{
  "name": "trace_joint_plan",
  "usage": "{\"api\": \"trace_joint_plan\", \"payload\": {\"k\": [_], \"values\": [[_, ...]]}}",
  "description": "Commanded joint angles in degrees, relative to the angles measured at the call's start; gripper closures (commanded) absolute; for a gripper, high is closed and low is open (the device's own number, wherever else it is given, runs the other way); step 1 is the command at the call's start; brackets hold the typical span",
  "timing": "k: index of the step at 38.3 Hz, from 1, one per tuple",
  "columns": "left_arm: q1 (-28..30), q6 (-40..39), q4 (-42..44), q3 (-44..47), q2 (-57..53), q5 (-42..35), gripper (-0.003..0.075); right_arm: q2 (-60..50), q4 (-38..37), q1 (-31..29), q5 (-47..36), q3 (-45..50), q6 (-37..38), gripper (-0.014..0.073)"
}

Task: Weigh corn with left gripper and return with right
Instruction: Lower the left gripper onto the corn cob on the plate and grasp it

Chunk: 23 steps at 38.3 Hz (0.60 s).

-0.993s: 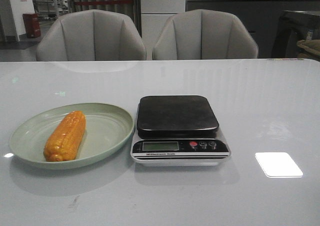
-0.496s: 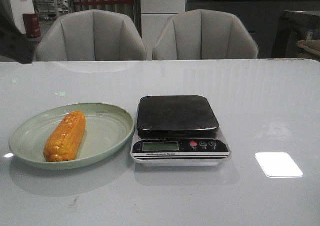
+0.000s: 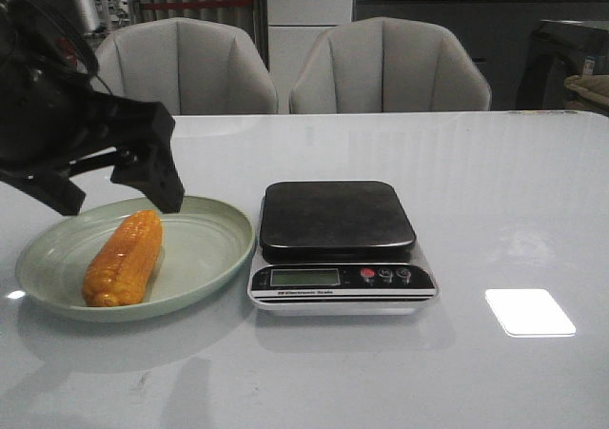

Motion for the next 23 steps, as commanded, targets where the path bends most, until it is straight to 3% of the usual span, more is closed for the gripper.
{"api": "trace_joint_plan", "payload": {"k": [1,17,21,23], "values": [[-0.35,-1.02,-0.53,-2.54,0.64,-1.48,0.0139,-1.07,-0.66,-0.32,-4.04,0.66,-0.53,0.0428],[0.3,-1.04,-0.63,-2.65,7.09,-0.72,0.0159,-1.07,-0.66,-0.32,-4.04,0.66,-0.53,0.0428],[0.3,-1.04,-0.63,-2.75,8.14,0.05,0.0225,-1.07,-0.66,-0.32,-4.04,0.66,-0.53,0.0428],[0.3,-1.04,-0.63,-2.97,8.55,0.45,0.0314,-1.07,-0.66,-0.32,-4.04,0.66,-0.53,0.0428]]}}
